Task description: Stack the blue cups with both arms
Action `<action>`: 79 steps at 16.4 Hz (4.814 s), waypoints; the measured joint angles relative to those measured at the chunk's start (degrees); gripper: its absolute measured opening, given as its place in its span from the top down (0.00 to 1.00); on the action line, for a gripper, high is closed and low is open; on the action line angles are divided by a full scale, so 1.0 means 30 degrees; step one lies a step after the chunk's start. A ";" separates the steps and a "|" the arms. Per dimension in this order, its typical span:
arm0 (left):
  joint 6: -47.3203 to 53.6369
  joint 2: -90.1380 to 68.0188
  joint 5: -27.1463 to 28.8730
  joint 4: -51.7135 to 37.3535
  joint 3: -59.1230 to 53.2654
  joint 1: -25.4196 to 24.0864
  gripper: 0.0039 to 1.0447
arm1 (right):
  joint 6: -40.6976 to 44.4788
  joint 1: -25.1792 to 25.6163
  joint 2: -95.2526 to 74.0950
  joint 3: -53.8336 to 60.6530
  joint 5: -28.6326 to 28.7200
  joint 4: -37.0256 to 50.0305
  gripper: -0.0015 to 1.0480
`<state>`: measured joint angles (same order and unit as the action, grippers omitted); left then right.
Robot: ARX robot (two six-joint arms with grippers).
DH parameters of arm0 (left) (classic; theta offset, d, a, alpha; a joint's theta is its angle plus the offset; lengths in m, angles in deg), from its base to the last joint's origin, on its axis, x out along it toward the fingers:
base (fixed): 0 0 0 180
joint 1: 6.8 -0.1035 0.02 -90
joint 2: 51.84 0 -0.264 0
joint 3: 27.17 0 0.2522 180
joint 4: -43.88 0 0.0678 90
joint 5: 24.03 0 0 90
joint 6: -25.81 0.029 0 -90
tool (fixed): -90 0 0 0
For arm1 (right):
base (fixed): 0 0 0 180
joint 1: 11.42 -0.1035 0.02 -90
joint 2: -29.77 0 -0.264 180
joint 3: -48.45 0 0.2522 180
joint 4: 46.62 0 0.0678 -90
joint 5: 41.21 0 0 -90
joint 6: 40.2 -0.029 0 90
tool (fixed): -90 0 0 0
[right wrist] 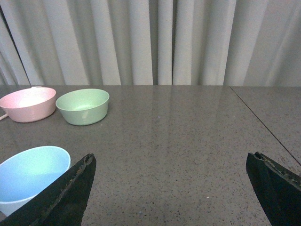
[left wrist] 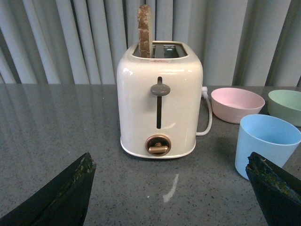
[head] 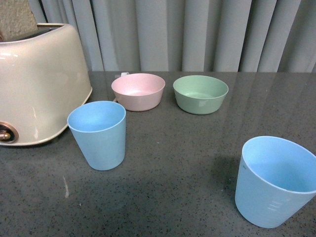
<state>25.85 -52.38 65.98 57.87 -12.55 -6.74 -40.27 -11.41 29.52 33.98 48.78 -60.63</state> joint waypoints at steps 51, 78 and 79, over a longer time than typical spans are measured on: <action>0.3679 -2.7999 -0.0772 0.1428 1.5948 0.8014 0.06 | -0.0015 0.0000 0.0000 0.0000 0.0000 0.0000 0.06; 0.7504 -2.9004 -0.3096 0.5144 1.9067 1.1934 0.98 | -0.0015 0.0000 0.0000 0.0000 0.0000 0.0000 0.06; 0.7519 -2.9084 -0.3089 0.5136 1.9139 1.2087 0.98 | -0.0015 0.0000 0.0000 0.0000 0.0000 0.0000 0.06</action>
<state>48.40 -139.63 56.71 73.28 44.87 29.52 -40.32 -11.41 29.52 33.98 48.78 -60.63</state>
